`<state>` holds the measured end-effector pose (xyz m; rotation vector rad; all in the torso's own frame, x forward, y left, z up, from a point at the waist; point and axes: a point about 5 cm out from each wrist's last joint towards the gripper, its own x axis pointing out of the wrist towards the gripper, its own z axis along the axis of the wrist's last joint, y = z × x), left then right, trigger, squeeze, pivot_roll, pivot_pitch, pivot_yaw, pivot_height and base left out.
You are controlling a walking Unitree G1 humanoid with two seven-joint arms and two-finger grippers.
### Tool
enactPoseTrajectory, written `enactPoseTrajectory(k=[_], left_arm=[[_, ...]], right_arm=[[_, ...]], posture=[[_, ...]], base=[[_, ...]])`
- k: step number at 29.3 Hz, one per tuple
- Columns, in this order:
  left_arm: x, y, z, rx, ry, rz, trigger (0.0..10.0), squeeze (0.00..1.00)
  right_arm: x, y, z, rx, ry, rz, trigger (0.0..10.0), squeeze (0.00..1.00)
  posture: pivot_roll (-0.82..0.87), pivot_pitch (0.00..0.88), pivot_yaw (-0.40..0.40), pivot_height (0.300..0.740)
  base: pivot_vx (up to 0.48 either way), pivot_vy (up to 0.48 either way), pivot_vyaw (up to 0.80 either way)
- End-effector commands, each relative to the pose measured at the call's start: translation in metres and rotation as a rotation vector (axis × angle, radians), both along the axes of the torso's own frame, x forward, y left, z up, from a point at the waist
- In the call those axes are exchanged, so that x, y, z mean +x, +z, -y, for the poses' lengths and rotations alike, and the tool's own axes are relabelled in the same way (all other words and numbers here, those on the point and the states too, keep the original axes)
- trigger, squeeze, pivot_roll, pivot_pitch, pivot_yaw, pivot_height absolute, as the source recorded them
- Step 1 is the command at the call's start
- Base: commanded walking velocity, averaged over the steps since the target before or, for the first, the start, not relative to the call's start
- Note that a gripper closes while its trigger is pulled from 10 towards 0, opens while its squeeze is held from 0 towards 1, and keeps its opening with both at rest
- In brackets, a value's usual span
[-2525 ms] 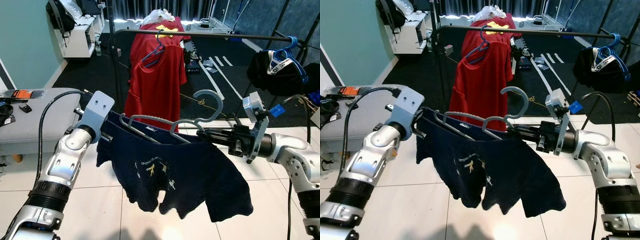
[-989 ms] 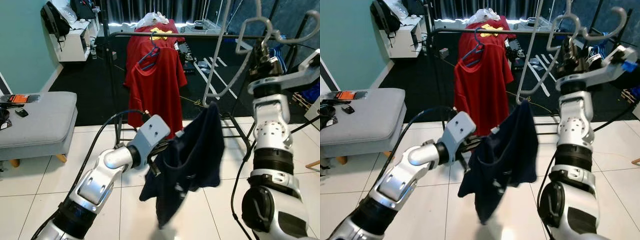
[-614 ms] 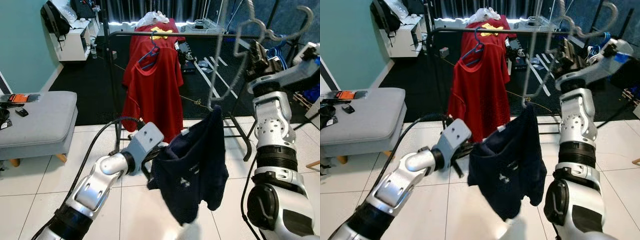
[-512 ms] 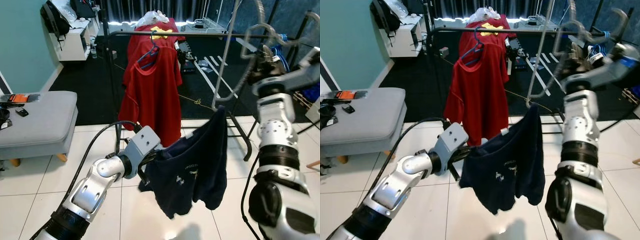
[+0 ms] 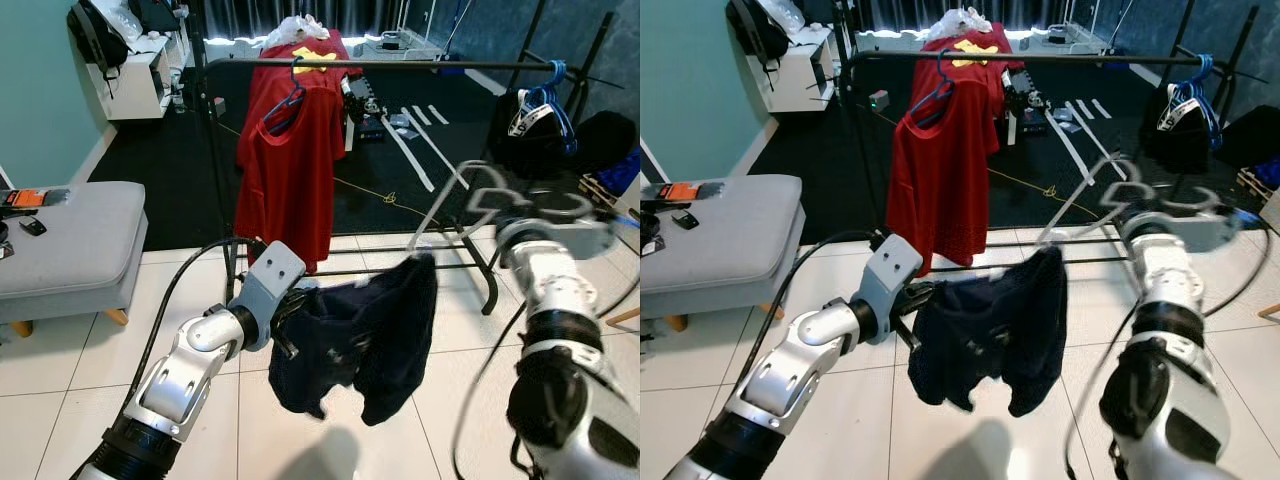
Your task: Hang hanger
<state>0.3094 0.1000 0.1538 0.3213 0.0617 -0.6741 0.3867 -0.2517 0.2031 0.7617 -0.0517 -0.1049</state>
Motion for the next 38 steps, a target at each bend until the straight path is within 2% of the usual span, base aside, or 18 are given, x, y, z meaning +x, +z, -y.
enactPoseTrajectory(k=[1, 4, 5, 8, 12, 18, 20, 24, 25, 26, 27, 29, 30, 34, 35, 36, 37, 38], left_arm=[[0.0, 0.004, -0.002, 0.027, -0.008, 0.04, 0.0, 0.0], [-0.001, 0.007, 0.0, 0.041, -0.031, 0.071, 0.0, 0.0], [-0.001, 0.007, 0.0, 0.041, -0.031, 0.071, 0.0, 0.0], [0.001, 0.006, 0.0, 0.082, -0.037, 0.083, 0.0, 0.0], [0.002, -0.001, -0.002, 0.153, -0.047, 0.082, 0.0, 0.0], [0.001, -0.005, -0.002, 0.165, -0.051, 0.076, 0.0, 0.0], [0.0, -0.006, 0.002, 0.144, -0.056, 0.066, 0.0, 0.0], [-0.001, -0.007, 0.003, 0.137, -0.058, 0.062, 0.0, 0.0], [0.0, -0.006, 0.004, 0.094, -0.046, 0.049, 0.0, 0.0], [0.0, -0.006, 0.004, 0.094, -0.046, 0.049, 0.0, 0.0], [0.001, -0.006, 0.003, 0.041, -0.018, 0.028, 0.0, 0.0], [0.001, -0.006, 0.003, 0.041, -0.018, 0.028, 0.0, 0.0], [0.002, -0.011, 0.0, 0.019, 0.012, -0.002, 0.0, 0.0], [0.002, -0.025, -0.005, 0.058, 0.036, -0.055, 0.0, 0.0], [0.002, -0.025, -0.005, 0.058, 0.036, -0.055, 0.0, 0.0], [0.0, -0.031, -0.004, 0.082, 0.023, -0.066, 0.0, 0.0], [0.0, -0.03, 0.001, 0.058, 0.005, -0.066, 0.0, 0.0], [0.0, -0.03, 0.001, 0.058, 0.005, -0.066, 0.0, 0.0]], right_arm=[[0.0, 0.006, -0.022, -0.535, 0.144, 0.052, 0.0, 0.0], [-0.013, -0.011, -0.068, -1.224, 0.536, 0.195, 0.0, 0.0], [-0.013, -0.011, -0.068, -1.224, 0.536, 0.195, 0.0, 0.0], [-0.021, -0.04, -0.074, -1.479, 0.687, 0.134, 0.0, 0.0], [-0.024, -0.054, -0.07, -1.514, 0.723, 0.05, 0.0, 0.0], [-0.026, -0.069, -0.069, -1.489, 0.681, 0.006, 0.0, 0.0], [-0.021, -0.054, -0.076, -1.242, 0.411, 0.154, 0.0, 0.0], [-0.022, -0.048, -0.081, -1.112, 0.343, 0.226, 0.0, 0.0], [-0.019, -0.038, -0.084, -0.895, 0.283, 0.268, 0.0, 0.0], [-0.019, -0.038, -0.084, -0.895, 0.283, 0.268, 0.0, 0.0], [-0.017, -0.029, -0.088, -0.676, 0.265, 0.302, 0.0, 0.0], [-0.017, -0.029, -0.088, -0.676, 0.265, 0.302, 0.0, 0.0], [-0.015, -0.014, -0.092, -0.506, 0.258, 0.364, 0.0, 0.0], [-0.011, 0.023, -0.091, -0.291, 0.208, 0.5, 0.0, 0.0], [-0.011, 0.023, -0.091, -0.291, 0.208, 0.5, 0.0, 0.0], [-0.011, 0.046, -0.088, -0.387, 0.14, 0.577, 0.0, 0.0], [-0.014, 0.065, -0.091, -0.642, 0.085, 0.665, 0.0, 0.0], [-0.014, 0.065, -0.091, -0.642, 0.085, 0.665, 0.0, 0.0]], posture=[[-0.01, 0.063, -0.017, 0.74], [-0.01, 0.061, -0.016, 0.74], [-0.01, 0.061, -0.016, 0.74], [0.0, 0.061, -0.021, 0.74], [0.0, 0.061, -0.021, 0.74], [-0.01, 0.061, -0.017, 0.74], [-0.01, 0.063, -0.019, 0.74], [-0.01, 0.063, -0.019, 0.74], [0.0, 0.063, -0.022, 0.74], [0.0, 0.063, -0.022, 0.74], [0.0, 0.063, -0.022, 0.74], [0.0, 0.063, -0.022, 0.74], [0.0, 0.064, -0.021, 0.74], [-0.01, 0.063, -0.015, 0.74], [-0.01, 0.063, -0.015, 0.74], [-0.01, 0.063, -0.015, 0.74], [-0.01, 0.061, -0.013, 0.74], [-0.01, 0.061, -0.013, 0.74]], base=[[0.0, 0.0, 0.0], [0.0, 0.0, 0.0], [0.0, 0.0, 0.0], [0.0, 0.0, 0.0], [0.0, 0.0, 0.0], [0.0, 0.0, 0.0], [0.0, 0.0, 0.0], [0.0, 0.0, 0.0], [0.0, 0.0, 0.0], [0.0, 0.0, 0.0], [0.0, 0.0, 0.0], [0.0, 0.0, 0.0], [0.0, 0.0, 0.0], [0.0, 0.0, 0.0], [0.0, 0.0, 0.0], [0.0, 0.0, 0.0], [0.0, 0.0, 0.0], [0.0, 0.0, 0.0]])
